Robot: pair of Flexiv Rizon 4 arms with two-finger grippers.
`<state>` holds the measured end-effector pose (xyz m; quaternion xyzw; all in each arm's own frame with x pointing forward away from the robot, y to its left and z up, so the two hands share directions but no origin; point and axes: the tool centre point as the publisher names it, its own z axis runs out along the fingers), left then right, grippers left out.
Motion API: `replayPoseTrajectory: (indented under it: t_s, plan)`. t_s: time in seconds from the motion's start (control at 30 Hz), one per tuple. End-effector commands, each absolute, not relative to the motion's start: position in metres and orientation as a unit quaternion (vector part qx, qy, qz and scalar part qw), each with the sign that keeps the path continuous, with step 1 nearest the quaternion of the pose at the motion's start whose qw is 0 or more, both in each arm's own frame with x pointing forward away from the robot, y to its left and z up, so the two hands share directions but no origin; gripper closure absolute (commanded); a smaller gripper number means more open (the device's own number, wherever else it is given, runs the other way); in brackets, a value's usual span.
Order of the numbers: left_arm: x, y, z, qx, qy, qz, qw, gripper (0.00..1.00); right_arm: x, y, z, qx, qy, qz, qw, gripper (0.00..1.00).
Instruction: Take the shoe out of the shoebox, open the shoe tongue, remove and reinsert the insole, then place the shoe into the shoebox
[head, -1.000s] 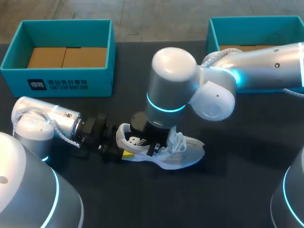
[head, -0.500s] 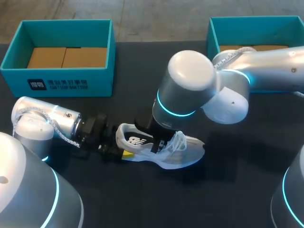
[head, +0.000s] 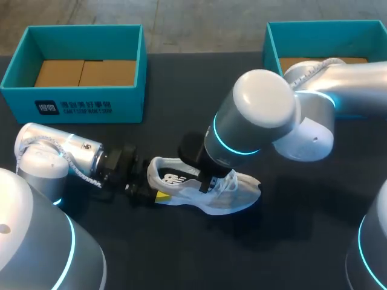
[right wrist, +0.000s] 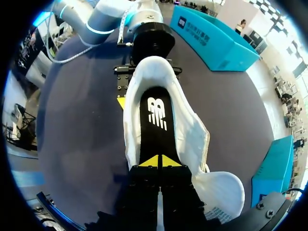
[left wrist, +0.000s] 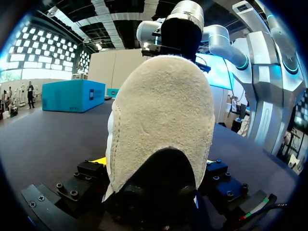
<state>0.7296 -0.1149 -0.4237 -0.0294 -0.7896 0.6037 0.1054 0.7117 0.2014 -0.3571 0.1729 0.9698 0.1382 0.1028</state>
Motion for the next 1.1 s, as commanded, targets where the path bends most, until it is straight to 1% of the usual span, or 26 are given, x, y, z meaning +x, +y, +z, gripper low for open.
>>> replayPoseTrajectory:
  t_s: [0.03,0.37,0.93,1.03,1.1]
  plan:
    - [0.73,-0.112,-0.427,-0.029,-0.79,0.604,0.105,1.0,0.719,0.22,-0.36,0.169,0.975,0.1,0.101,1.0]
    - [0.73,-0.112,-0.427,-0.029,-0.79,0.604,0.105,1.0,0.732,0.231,-0.374,0.141,0.982,0.073,0.103,1.0]
    - [0.73,-0.112,-0.427,-0.029,-0.79,0.604,0.105,1.0,0.737,0.222,-0.393,0.136,0.985,0.045,0.093,1.0]
    - [0.73,-0.112,-0.427,-0.029,-0.79,0.604,0.105,1.0,0.738,0.221,-0.394,0.138,0.985,0.044,0.092,0.91]
    - [0.73,-0.112,-0.427,-0.029,-0.79,0.604,0.105,1.0,0.739,0.22,-0.395,0.141,0.985,0.041,0.091,0.88]
